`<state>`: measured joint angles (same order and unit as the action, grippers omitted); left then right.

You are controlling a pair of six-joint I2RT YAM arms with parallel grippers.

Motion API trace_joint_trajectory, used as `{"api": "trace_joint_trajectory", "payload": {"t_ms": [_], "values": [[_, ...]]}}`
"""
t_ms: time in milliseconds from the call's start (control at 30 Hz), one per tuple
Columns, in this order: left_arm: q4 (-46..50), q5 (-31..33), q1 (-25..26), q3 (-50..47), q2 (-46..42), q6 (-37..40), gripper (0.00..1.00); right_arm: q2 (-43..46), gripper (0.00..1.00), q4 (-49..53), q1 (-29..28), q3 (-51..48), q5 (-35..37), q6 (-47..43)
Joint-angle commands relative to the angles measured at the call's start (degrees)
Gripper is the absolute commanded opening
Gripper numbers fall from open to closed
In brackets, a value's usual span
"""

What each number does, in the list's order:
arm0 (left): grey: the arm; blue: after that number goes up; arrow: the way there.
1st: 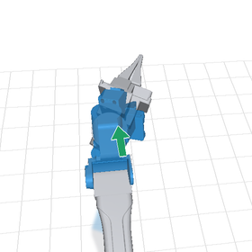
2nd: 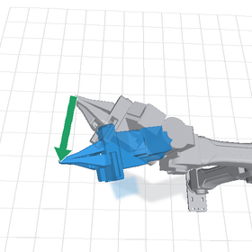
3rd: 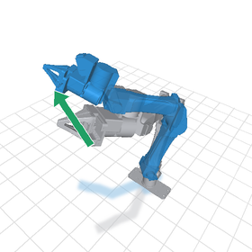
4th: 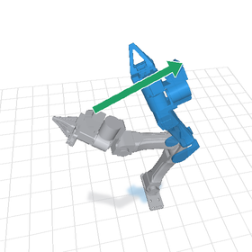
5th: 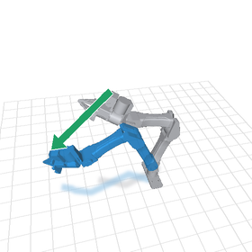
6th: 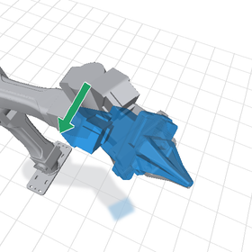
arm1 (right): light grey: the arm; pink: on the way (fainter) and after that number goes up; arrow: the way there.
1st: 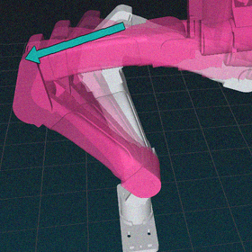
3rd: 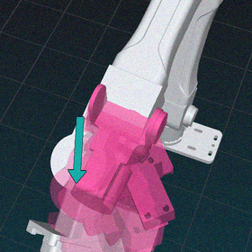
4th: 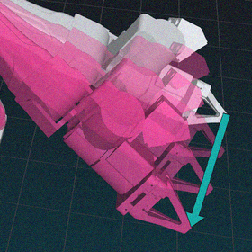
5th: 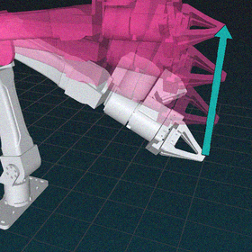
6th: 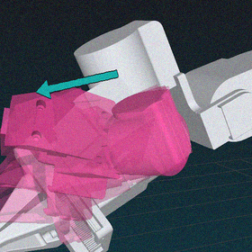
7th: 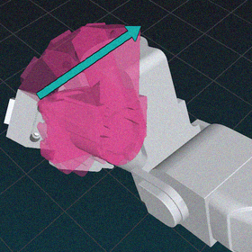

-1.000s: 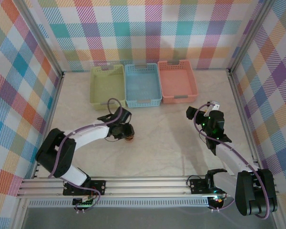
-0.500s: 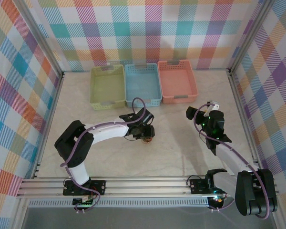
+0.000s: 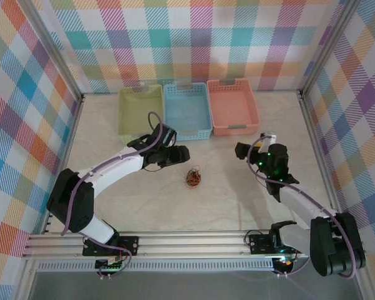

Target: Untangle the cables

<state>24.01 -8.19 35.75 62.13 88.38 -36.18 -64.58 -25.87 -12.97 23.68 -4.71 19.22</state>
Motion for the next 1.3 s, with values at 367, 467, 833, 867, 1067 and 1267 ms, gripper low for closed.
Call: {"api": "trace_joint_trajectory", "payload": {"t_ms": [367, 467, 833, 867, 1067, 1267], "values": [[-9.17, -11.03, -0.41, -5.20, 4.68, 5.98, 0.39, -14.73, 0.69, 5.38, -14.97, 13.24, -14.02, -8.84], [-14.04, -11.94, -0.65, -7.00, 5.32, 5.64, 0.39, -16.10, 0.69, 6.18, -15.79, 14.11, -14.89, -8.84], [-15.12, -13.15, -2.17, -7.17, 7.58, 4.84, 0.39, -21.27, 0.52, 12.28, -16.07, 18.87, -21.25, -8.70], [-14.64, -13.09, -2.17, -6.88, 7.96, 4.64, 0.39, -22.24, 0.51, 13.15, -16.28, 19.72, -22.04, -8.74], [-13.75, -12.73, -2.17, -6.70, 8.47, 3.94, 0.30, -28.14, 0.44, 19.58, -18.02, 25.51, -23.69, -11.07], [-14.08, -13.25, -2.17, -6.85, 8.47, 3.92, 0.28, -29.55, 0.44, 22.25, -19.35, 26.86, -22.71, -13.71]]}}
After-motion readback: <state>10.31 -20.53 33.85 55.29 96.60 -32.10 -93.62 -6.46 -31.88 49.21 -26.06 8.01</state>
